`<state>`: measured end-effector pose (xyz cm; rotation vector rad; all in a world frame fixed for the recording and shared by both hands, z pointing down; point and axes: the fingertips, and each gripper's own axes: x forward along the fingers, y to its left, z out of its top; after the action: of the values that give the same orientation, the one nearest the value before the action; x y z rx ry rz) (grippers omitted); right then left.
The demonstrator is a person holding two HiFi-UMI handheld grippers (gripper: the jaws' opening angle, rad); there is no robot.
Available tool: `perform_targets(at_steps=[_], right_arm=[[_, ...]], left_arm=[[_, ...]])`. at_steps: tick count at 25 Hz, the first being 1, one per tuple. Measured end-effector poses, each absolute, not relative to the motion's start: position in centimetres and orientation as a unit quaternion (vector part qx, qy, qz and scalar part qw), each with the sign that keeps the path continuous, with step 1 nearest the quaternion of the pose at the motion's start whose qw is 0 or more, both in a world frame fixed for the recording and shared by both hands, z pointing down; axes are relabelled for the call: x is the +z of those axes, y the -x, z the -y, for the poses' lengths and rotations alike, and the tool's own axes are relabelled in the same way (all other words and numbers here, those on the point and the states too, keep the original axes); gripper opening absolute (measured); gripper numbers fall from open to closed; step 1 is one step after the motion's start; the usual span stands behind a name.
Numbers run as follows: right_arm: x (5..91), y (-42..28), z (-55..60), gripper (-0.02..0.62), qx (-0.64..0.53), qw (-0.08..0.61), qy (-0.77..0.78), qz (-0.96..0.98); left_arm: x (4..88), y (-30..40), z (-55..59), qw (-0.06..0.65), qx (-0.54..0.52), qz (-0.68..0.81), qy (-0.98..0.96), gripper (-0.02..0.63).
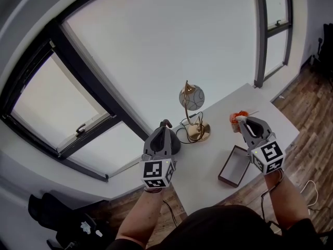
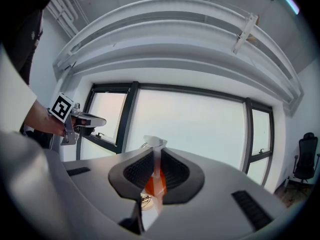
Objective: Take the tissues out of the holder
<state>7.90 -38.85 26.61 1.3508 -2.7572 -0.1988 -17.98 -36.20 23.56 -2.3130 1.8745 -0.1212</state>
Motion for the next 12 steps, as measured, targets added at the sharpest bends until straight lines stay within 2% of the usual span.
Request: perform_targets(at_steps=[12], right_arm=[[26.86,-8.32,39.23,0.038,-0.068,0.028,-0.462,0.884]], left_arm=[[24.05,18.98,36.05,0.073,-0.025,-0.631,0.772,0.005]])
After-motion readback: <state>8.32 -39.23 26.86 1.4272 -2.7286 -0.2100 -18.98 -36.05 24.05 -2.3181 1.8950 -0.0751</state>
